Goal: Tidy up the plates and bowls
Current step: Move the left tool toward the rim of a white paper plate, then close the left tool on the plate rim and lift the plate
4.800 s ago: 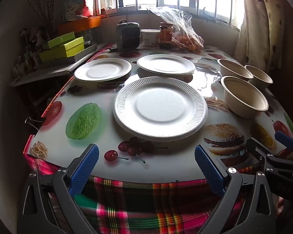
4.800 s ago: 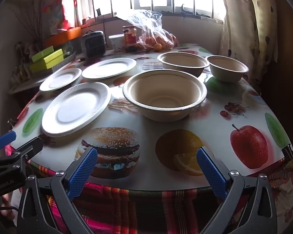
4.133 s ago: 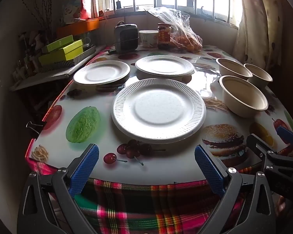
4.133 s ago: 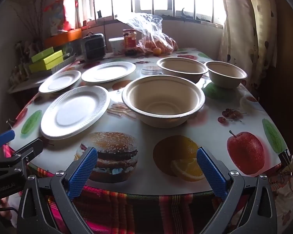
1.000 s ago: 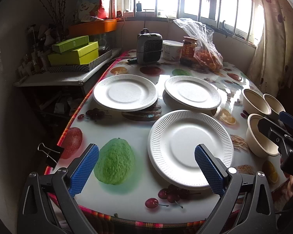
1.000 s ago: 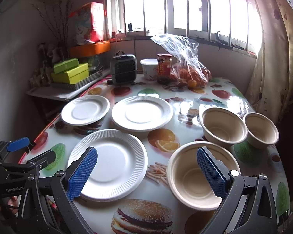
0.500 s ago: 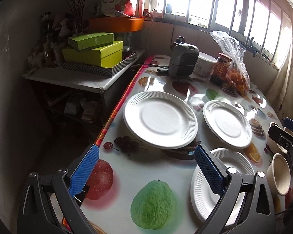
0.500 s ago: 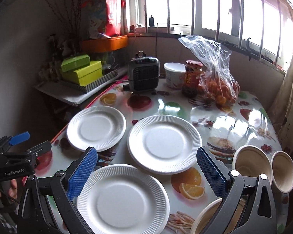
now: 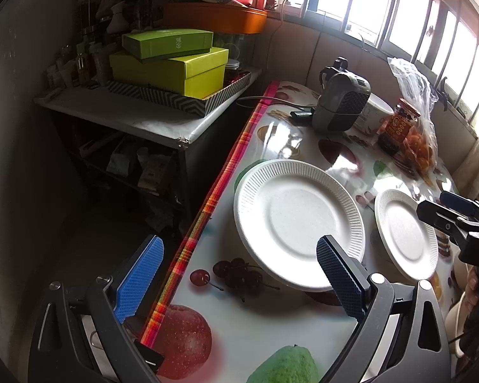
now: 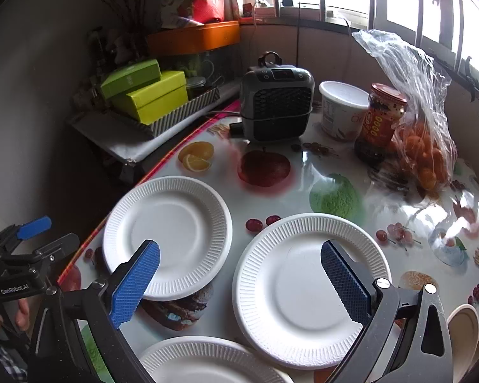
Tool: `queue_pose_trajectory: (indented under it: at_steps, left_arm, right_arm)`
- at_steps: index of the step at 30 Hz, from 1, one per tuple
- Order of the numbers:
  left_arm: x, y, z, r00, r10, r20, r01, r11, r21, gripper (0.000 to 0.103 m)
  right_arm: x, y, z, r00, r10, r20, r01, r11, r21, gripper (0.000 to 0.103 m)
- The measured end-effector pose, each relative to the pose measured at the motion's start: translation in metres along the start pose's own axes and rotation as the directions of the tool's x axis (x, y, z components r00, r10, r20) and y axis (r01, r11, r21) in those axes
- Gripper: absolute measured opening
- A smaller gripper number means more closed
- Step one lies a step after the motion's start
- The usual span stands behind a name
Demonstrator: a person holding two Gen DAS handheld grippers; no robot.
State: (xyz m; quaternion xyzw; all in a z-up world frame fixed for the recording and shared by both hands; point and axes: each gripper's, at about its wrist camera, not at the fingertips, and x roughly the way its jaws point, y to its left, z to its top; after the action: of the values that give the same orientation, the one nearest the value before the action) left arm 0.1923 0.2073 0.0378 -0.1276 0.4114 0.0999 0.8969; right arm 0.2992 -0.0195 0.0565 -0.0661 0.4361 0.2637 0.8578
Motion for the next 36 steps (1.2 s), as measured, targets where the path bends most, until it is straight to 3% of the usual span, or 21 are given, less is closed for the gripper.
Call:
queue_pose_trajectory:
  at_steps: [2, 6, 13, 16, 20, 23, 29, 32, 36]
  left_arm:
    - [0.009, 0.004, 0.003, 1.0, -0.018, -0.017, 0.018, 1.0, -0.024, 0.086]
    - [0.025, 0.004, 0.007, 0.998, -0.044, -0.053, 0.042, 0.998, -0.038, 0.083]
    - [0.048, 0.005, 0.01, 0.992, -0.073, -0.102, 0.067, 0.996, -0.059, 0.07]
    - [0.053, 0.004, 0.01, 0.991, -0.074, -0.111, 0.068, 0.996, -0.058, 0.064]
    - [0.058, 0.003, 0.009, 0.988, -0.083, -0.126, 0.077, 0.995, -0.056, 0.062]
    - [0.062, 0.004, 0.009, 0.985, -0.098, -0.14, 0.09, 0.994, -0.065, 0.05]
    - [0.066, 0.004, 0.009, 0.982, -0.106, -0.156, 0.095, 0.992, -0.079, 0.047]
    - [0.068, 0.004, 0.009, 0.978, -0.12, -0.169, 0.108, 0.991, -0.082, 0.034]
    - [0.071, 0.003, 0.008, 0.977, -0.121, -0.177, 0.107, 0.99, -0.086, 0.034]
  right_arm:
    - [0.014, -0.004, 0.007, 0.999, 0.024, -0.026, -0.023, 1.0, 0.016, 0.098]
    - [0.039, -0.003, 0.018, 0.998, 0.033, -0.056, -0.034, 0.999, -0.014, 0.097]
    - [0.076, 0.0, 0.025, 0.99, 0.061, -0.129, -0.065, 0.997, -0.029, 0.087]
    - [0.088, -0.001, 0.027, 0.982, 0.087, -0.166, -0.091, 0.996, -0.014, 0.074]
    - [0.1, -0.004, 0.026, 0.973, 0.114, -0.201, -0.112, 0.993, 0.02, 0.067]
    - [0.104, -0.003, 0.025, 0.967, 0.129, -0.218, -0.128, 0.992, 0.02, 0.063]
    - [0.109, -0.003, 0.024, 0.963, 0.136, -0.23, -0.134, 0.991, 0.027, 0.057]
    - [0.114, -0.004, 0.023, 0.959, 0.135, -0.248, -0.131, 0.991, 0.033, 0.051]
    - [0.118, -0.007, 0.02, 0.953, 0.154, -0.262, -0.144, 0.988, 0.057, 0.046]
